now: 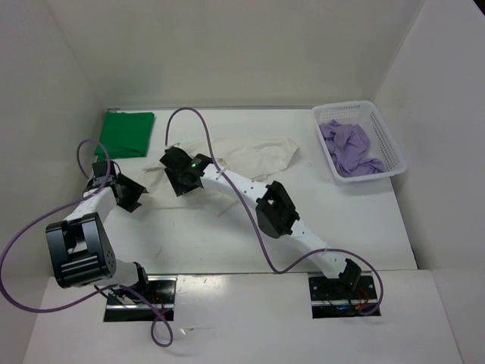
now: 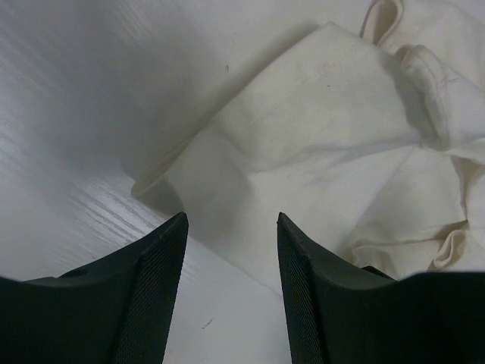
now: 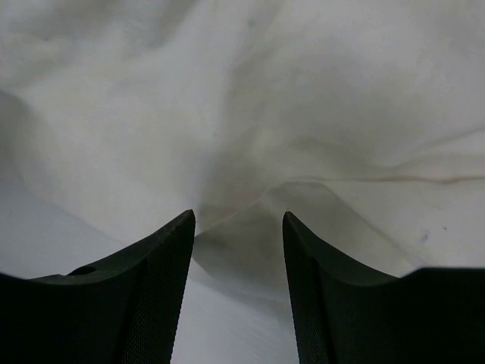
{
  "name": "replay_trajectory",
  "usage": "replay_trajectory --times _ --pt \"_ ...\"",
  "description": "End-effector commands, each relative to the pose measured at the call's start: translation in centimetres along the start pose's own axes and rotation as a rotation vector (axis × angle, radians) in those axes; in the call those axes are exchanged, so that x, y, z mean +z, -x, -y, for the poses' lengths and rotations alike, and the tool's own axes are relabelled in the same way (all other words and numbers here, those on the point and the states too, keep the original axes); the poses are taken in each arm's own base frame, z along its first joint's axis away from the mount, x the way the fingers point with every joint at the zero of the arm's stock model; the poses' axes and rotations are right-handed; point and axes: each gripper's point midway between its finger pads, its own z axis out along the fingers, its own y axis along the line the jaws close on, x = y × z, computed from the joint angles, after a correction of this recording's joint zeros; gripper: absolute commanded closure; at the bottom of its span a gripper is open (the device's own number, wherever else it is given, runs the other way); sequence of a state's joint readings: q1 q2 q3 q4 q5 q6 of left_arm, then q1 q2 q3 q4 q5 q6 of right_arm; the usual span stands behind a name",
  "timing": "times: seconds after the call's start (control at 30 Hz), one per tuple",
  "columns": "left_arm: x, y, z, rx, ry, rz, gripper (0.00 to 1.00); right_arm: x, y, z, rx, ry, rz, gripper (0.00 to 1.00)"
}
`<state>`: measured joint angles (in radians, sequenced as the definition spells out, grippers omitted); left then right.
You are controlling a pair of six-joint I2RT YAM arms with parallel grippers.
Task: Fold and stack the t-shirts
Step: Flatten out the tshirt
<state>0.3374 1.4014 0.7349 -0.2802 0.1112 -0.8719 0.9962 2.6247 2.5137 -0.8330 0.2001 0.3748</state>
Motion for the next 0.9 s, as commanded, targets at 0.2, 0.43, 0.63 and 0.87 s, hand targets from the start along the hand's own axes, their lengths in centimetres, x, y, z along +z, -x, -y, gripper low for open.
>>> replay_trajectory --times 0.2,0.43,0.63,0.87 --pt "0.5 1.3 -0.5 -0.013 0.031 0.043 0.4 -0.8 -2.0 -0.4 -0.075 -0.056 -0.045 0.4" --pt "1.8 0.3 -1.7 -0.019 0.062 0.013 0.37 -1.1 -2.3 -0.7 -0.085 -0.062 -0.047 0.56" --pt "2.9 0.3 -1.7 -0.019 0.055 0.002 0.62 -3.5 0.3 0.4 -0.052 -0.129 0.03 0.94" --pt "2.0 2.0 1.3 -0.008 -0.033 0.027 0.9 -13.1 3.5 5.9 0.097 -0.153 0.161 0.99"
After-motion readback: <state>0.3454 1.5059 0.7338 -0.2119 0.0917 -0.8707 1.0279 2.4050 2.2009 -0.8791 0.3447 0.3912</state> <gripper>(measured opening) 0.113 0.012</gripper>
